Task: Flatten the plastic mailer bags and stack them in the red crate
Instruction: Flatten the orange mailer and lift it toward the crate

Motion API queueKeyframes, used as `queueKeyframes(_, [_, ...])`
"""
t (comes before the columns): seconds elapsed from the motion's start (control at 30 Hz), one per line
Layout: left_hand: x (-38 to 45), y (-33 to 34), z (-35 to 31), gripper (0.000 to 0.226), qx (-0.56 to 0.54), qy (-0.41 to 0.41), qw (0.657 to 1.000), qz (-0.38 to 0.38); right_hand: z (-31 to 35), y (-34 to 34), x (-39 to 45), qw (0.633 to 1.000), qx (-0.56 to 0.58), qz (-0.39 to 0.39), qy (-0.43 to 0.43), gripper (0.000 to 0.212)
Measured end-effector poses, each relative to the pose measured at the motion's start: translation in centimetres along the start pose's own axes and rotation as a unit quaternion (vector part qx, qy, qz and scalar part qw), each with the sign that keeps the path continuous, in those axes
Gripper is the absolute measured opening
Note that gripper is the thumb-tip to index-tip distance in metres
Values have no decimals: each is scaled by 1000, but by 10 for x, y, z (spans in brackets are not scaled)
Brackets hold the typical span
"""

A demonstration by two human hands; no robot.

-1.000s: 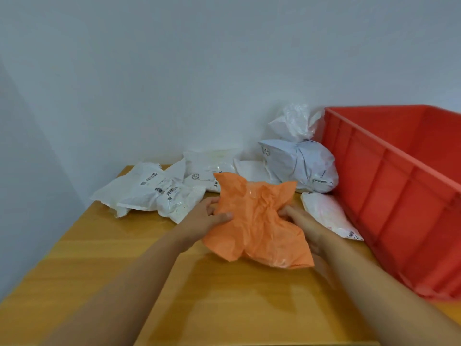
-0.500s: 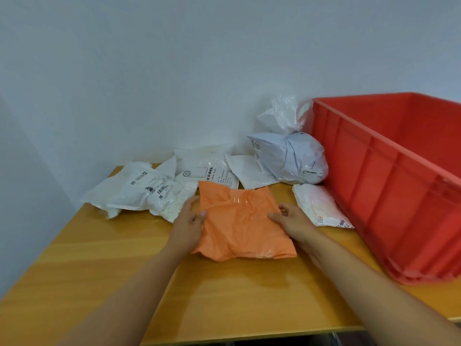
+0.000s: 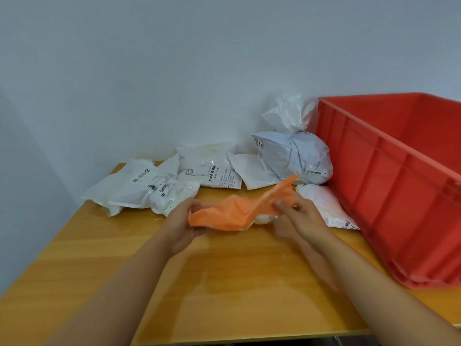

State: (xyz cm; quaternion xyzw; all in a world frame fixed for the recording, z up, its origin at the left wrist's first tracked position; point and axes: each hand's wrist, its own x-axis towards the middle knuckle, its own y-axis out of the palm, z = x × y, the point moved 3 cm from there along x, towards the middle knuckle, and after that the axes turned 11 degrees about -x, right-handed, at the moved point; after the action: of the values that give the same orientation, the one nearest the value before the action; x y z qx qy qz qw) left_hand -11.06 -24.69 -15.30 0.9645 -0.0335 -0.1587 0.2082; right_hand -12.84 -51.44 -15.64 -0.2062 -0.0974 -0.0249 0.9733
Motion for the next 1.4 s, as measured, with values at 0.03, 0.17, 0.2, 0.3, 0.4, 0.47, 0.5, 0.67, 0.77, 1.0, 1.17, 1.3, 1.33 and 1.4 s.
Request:
queueKeyframes(0.03, [-2,3,-5,39,13,9,1000,10,2,-4,5,999,19,-24,13,26])
queueKeyframes(0.17, [3,1,-24,71,204,113,972,-17,7,-15,18,992,95,-50,69,40])
queueKeyframes(0.2, [4,2,-27,79,240,134,961,-12,7,-15,21,990,108,-51,79,41])
queueKeyframes(0.3, [4,6,-30,94,216,139,966,29,6,-10,24,986,122,-24,109,42])
queueKeyframes(0.4, [0,11,-27,54,146,130,980,23,2,0,18,983,131,21,127,29])
queueKeyframes(0.47, [4,8,-21,35,175,139,975,-12,-4,7,13,979,143,37,139,18])
queueKeyframes(0.5, [5,5,-18,30,176,142,974,-22,-6,10,12,975,156,36,152,14])
queueKeyframes(0.67, [3,0,-10,23,141,125,981,-48,-22,14,15,957,211,0,200,27])
queueKeyframes(0.77, [7,-3,-7,29,110,99,988,-52,-24,14,22,954,219,-18,205,35])
queueKeyframes(1.0, [10,-1,-14,29,28,81,995,-55,-15,13,38,958,212,-39,192,19])
queueKeyframes(1.17, [16,-8,-20,30,58,129,985,-103,-18,4,44,944,243,-101,197,7])
queueKeyframes(1.3, [16,-7,-7,52,103,63,992,-29,-25,4,44,942,222,-126,215,18])
queueKeyframes(1.33, [14,-7,-3,55,124,36,992,8,-27,2,43,939,220,-139,224,18])
queueKeyframes(1.4, [8,-9,6,55,168,-11,983,80,-33,-2,41,930,225,-163,241,19])
